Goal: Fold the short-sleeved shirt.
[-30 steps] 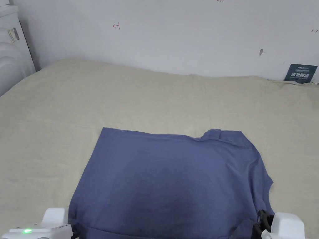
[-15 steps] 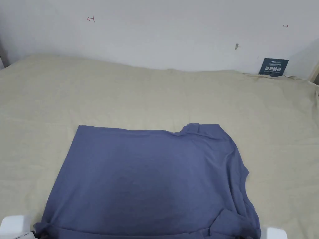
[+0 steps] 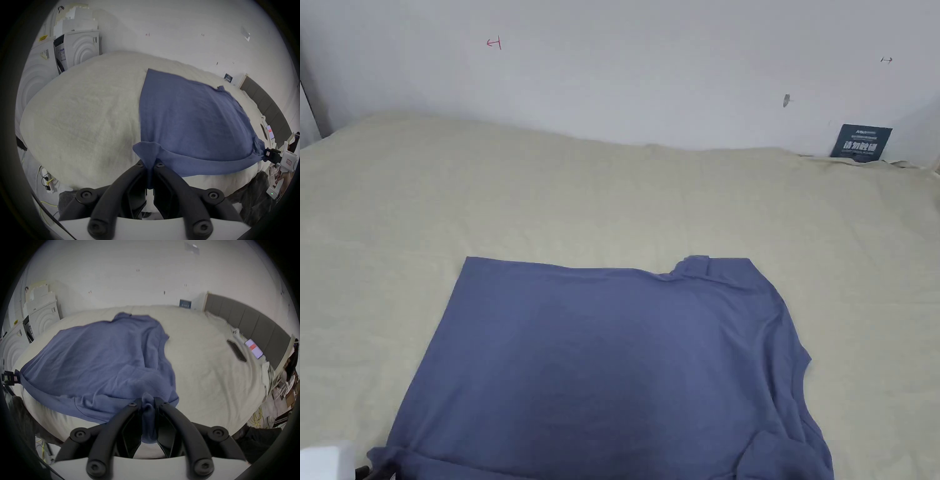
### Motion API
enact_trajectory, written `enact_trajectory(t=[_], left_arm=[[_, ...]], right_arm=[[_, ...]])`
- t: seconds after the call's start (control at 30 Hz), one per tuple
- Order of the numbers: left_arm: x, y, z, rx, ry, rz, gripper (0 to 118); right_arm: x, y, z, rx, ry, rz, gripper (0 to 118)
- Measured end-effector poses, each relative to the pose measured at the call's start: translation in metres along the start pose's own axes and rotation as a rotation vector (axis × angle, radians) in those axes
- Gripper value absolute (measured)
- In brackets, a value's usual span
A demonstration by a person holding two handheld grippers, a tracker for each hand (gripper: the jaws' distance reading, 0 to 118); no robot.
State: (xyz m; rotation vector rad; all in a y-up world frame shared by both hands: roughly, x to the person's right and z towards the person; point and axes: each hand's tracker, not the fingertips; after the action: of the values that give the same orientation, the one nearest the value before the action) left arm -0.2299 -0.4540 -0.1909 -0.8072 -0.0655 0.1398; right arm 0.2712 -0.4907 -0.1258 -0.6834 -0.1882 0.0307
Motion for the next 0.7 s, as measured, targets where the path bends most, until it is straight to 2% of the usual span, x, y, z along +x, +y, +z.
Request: enact_trajectory(t=[0.13, 0.2, 0.37, 0.57, 0.7], left_arm=[[0.001, 0.012, 0.004, 0.091, -0.003, 0.001, 2], [0.002, 0.026, 0.002, 0.123, -0.004, 0.014, 2], [0.009, 0.077, -0.022, 0.148, 0.009, -0.012, 2], [0.013, 0.138, -0.077, 0.121, 0.024, -0.022, 2], [0.016, 0.163, -0.116, 0.049, 0.037, -0.043, 2]], right_arm=[[-0.002, 0.022, 0.007, 0.109, -0.018, 0.004, 12], [-0.005, 0.042, 0.002, 0.119, -0.021, 0.039, 12], [-0.005, 0.103, -0.027, 0.191, -0.015, 0.039, 12], [-0.008, 0.162, -0.094, 0.167, 0.002, 0.030, 12], [-0.013, 0.180, -0.137, 0.112, 0.011, 0.053, 12]])
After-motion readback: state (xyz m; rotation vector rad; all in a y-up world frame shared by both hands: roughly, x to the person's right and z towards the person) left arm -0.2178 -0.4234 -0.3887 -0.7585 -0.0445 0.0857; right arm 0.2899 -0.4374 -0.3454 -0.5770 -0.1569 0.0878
